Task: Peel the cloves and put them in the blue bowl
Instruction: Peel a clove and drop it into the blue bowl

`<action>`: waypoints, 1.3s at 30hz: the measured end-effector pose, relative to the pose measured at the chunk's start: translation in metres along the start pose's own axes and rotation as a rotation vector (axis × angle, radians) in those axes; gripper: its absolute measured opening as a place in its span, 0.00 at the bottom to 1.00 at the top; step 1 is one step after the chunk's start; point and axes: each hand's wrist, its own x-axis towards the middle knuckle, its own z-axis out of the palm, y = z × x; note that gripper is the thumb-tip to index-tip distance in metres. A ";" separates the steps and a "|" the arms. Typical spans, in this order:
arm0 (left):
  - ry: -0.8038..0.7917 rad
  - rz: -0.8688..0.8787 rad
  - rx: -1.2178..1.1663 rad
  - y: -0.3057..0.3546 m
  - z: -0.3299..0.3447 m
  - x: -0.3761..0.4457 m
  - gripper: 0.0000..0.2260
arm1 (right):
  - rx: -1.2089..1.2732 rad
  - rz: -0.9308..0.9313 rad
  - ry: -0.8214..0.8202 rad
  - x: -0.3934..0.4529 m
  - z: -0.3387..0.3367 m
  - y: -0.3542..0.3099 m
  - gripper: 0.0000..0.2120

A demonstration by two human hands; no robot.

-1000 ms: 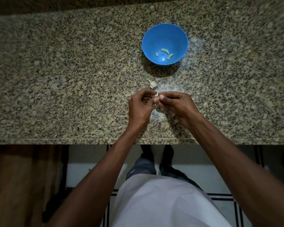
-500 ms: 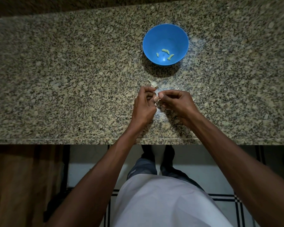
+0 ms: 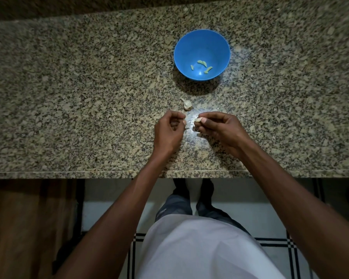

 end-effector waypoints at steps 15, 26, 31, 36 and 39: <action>-0.111 0.169 0.080 0.002 0.000 0.001 0.08 | -0.302 -0.166 -0.002 -0.005 0.001 -0.002 0.11; -0.338 -0.046 -0.202 0.008 -0.017 0.006 0.10 | -0.460 -0.269 0.005 -0.006 0.003 -0.004 0.09; -0.277 0.018 0.004 0.007 -0.010 0.007 0.07 | -0.371 -0.246 0.005 -0.006 0.005 0.001 0.11; -0.138 0.100 0.133 0.007 0.002 0.001 0.04 | -0.202 -0.200 0.006 -0.007 0.008 0.004 0.14; -0.045 0.127 0.097 0.009 0.008 -0.002 0.03 | -0.124 -0.172 0.033 -0.008 0.012 0.007 0.17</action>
